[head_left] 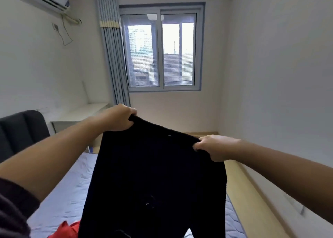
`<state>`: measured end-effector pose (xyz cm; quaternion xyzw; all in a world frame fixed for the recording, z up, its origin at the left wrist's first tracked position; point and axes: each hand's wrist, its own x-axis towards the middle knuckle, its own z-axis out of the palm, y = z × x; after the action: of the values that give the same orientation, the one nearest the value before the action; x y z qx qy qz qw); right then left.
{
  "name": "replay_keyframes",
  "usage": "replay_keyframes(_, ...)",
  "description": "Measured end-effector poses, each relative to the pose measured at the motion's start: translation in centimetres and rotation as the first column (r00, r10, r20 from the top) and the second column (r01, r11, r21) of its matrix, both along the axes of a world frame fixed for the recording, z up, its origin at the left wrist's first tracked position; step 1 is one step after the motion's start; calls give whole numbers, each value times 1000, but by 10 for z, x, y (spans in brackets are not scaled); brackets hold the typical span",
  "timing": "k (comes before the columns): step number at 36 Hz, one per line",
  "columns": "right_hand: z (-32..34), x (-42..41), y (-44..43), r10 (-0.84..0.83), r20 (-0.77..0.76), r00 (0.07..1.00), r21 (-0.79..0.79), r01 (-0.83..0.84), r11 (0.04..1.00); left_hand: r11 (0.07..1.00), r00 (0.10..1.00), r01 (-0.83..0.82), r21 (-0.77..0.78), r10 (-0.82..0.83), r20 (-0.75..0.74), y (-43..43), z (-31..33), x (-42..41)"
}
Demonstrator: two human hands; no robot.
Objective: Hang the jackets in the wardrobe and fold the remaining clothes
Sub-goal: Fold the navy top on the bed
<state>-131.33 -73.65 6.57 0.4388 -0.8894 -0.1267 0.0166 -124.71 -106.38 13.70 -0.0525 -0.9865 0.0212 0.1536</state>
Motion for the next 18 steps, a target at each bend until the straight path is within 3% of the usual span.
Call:
replay_keyframes(3, 13, -13, 15, 19, -70, 997, -68, -24, 997, 999, 997, 37, -17, -36, 71, -14, 2, 16)
replay_keyframes(6, 27, -23, 26, 6, -79, 997, -108, -15, 994, 999, 988, -34, 32, 28, 152, -25, -2, 26)
replay_keyframes(8, 34, -26, 25, -28, -34, 999, -154, 23, 988, 973, 978, -36, 229, -13, 208, -28, -7, 27)
replay_keyframes(10, 43, -27, 24, -60, 62, 996, -251, 74, 965, 852, 968, -40, 523, -98, 233, -27, -9, 30)
replay_keyframes(12, 52, -28, 22, -64, 198, 978, -367, 134, 920, 721, 966, -41, 691, -147, 211, -28, -12, 37)
replay_keyframes(14, 58, -28, 20, -32, 292, 956, -460, 170, 872, 665, 969, -27, 746, -167, 184, -25, -11, 43)
replay_keyframes(18, 68, -30, 20, 44, 370, 928, -588, 198, 784, 655, 974, 15, 755, -179, 136, -18, -1, 54)
